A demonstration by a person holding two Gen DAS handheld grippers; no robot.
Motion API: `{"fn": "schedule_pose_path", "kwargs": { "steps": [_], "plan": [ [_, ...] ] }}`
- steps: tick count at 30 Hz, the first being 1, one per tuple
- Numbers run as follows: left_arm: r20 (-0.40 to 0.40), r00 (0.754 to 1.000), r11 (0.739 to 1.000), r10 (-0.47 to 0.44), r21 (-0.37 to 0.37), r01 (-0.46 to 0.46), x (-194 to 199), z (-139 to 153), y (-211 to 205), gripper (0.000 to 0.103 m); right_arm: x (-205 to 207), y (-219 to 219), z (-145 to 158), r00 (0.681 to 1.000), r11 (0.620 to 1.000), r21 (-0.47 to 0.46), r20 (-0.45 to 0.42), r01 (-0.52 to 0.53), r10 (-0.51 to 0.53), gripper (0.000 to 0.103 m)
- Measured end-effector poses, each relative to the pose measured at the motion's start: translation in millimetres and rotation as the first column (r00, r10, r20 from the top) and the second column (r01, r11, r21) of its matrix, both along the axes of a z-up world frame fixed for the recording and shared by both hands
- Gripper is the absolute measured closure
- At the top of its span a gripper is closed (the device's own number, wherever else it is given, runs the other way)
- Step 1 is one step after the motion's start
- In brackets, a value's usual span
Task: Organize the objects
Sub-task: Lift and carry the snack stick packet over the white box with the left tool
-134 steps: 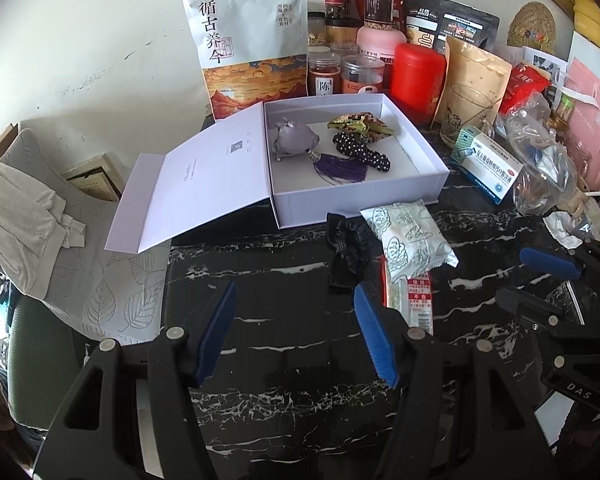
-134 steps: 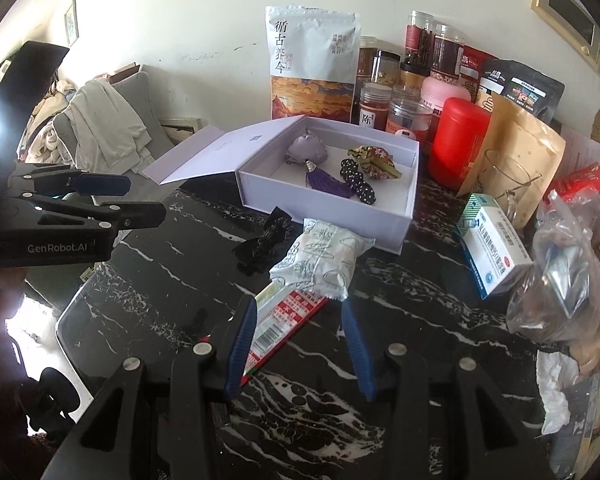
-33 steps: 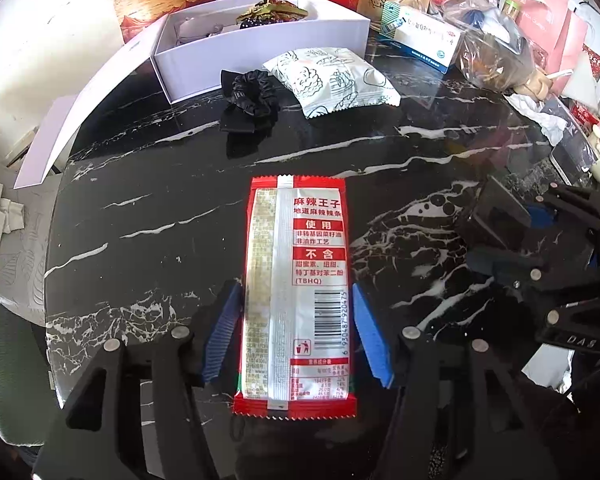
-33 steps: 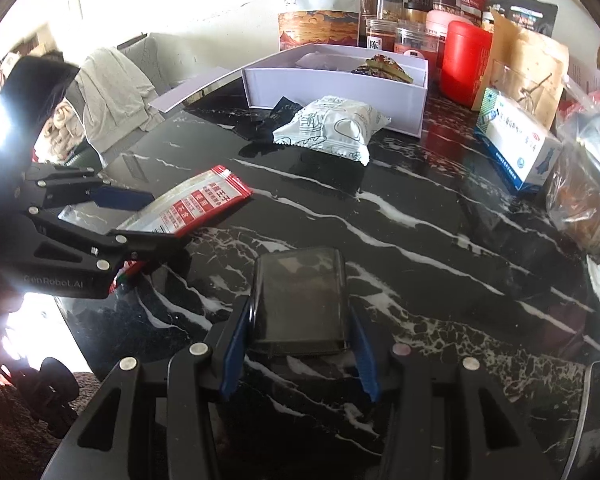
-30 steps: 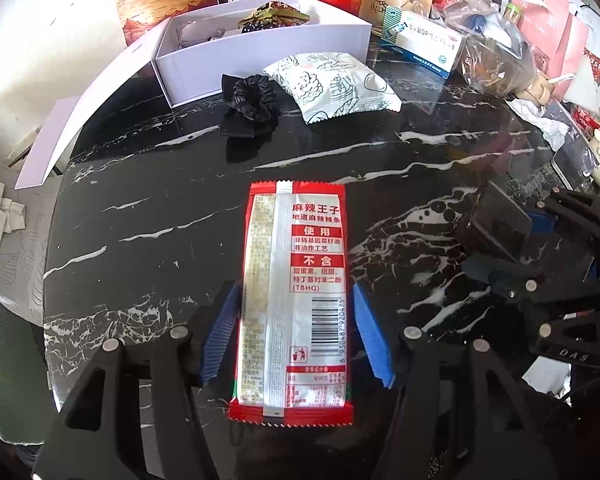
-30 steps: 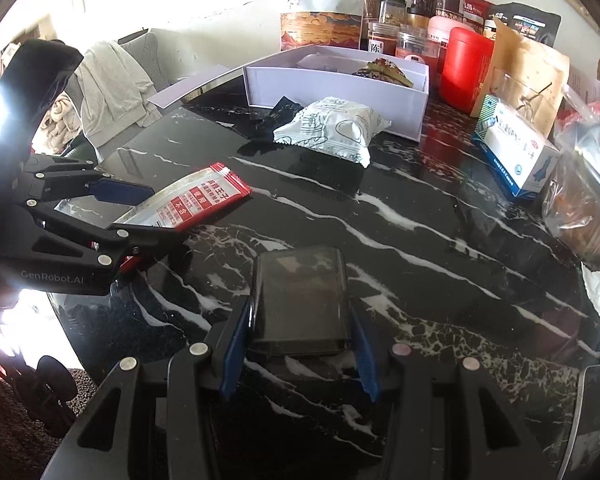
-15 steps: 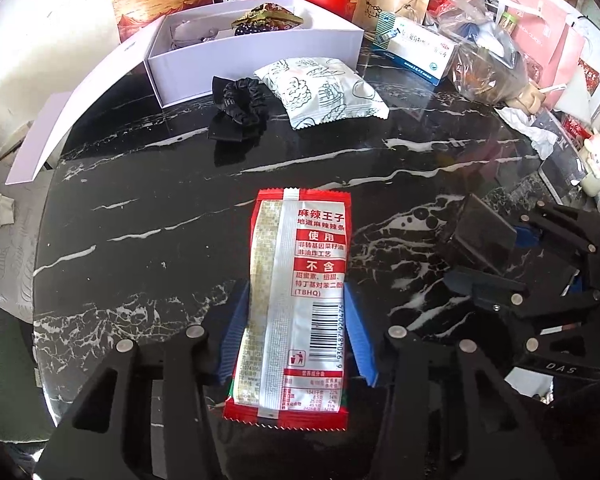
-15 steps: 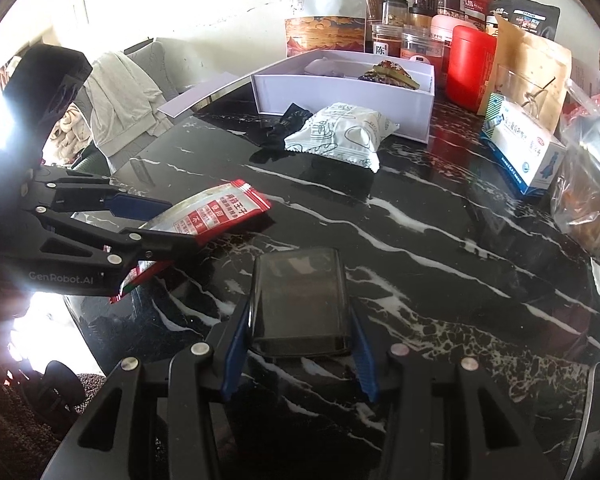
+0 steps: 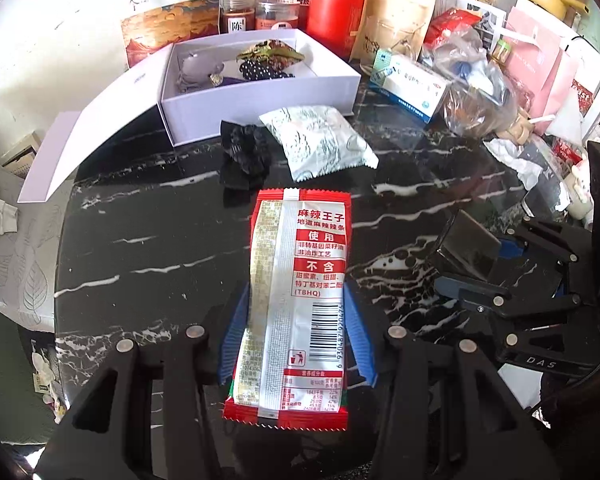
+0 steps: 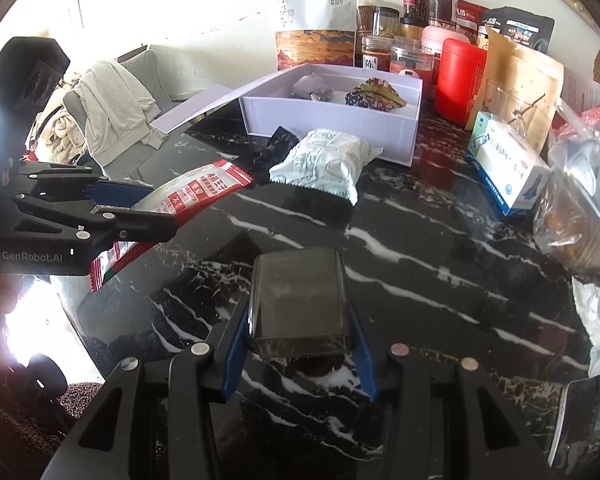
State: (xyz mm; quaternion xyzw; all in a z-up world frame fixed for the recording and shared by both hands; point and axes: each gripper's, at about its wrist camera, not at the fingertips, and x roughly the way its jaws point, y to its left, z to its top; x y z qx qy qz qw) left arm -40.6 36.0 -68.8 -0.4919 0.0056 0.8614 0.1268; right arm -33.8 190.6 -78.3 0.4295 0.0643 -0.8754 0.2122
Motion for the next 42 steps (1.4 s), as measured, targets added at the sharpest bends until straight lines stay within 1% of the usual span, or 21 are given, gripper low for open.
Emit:
{"fn": "schedule_pose_path", "kwargs": {
  "steps": [10, 17, 25, 29, 36, 42],
  "plan": [
    [-0.034, 0.999, 1.0, 0.013, -0.015, -0.014, -14.2, 26.0, -0.8, 0.058, -17.2, -0.5, 24.9, 0.999, 1.0, 0.002, -0.027, -0.02, 0.02, 0.057],
    [-0.052, 0.999, 1.0, 0.008, -0.013, -0.008, -33.8, 39.8, -1.1, 0.058, -34.5, -2.2, 42.4, 0.998, 1.0, -0.002, -0.057, -0.03, 0.03, 0.057],
    [-0.063, 0.998, 1.0, 0.002, -0.016, -0.003, -64.5, 49.1, -4.4, 0.058, -60.7, -4.9, 54.5, 0.996, 0.999, 0.002, -0.074, -0.044, 0.044, 0.056],
    [-0.062, 0.998, 1.0, -0.009, -0.014, 0.008, -82.2, 52.8, -5.7, 0.058, -76.5, -4.5, 57.6, 0.997, 0.998, -0.029, -0.058, -0.058, 0.056, 0.056],
    [-0.066, 0.997, 0.999, -0.03, -0.019, 0.029, -116.8, 55.5, -4.8, 0.058, -105.4, -14.5, 63.5, 0.994, 0.997, -0.002, -0.078, -0.08, 0.08, 0.057],
    [-0.075, 0.997, 1.0, -0.014, -0.008, 0.014, -149.4, 56.4, -13.5, 0.058, -135.7, -22.8, 69.8, 0.991, 0.996, 0.002, -0.1, -0.094, 0.094, 0.056]
  ]
}}
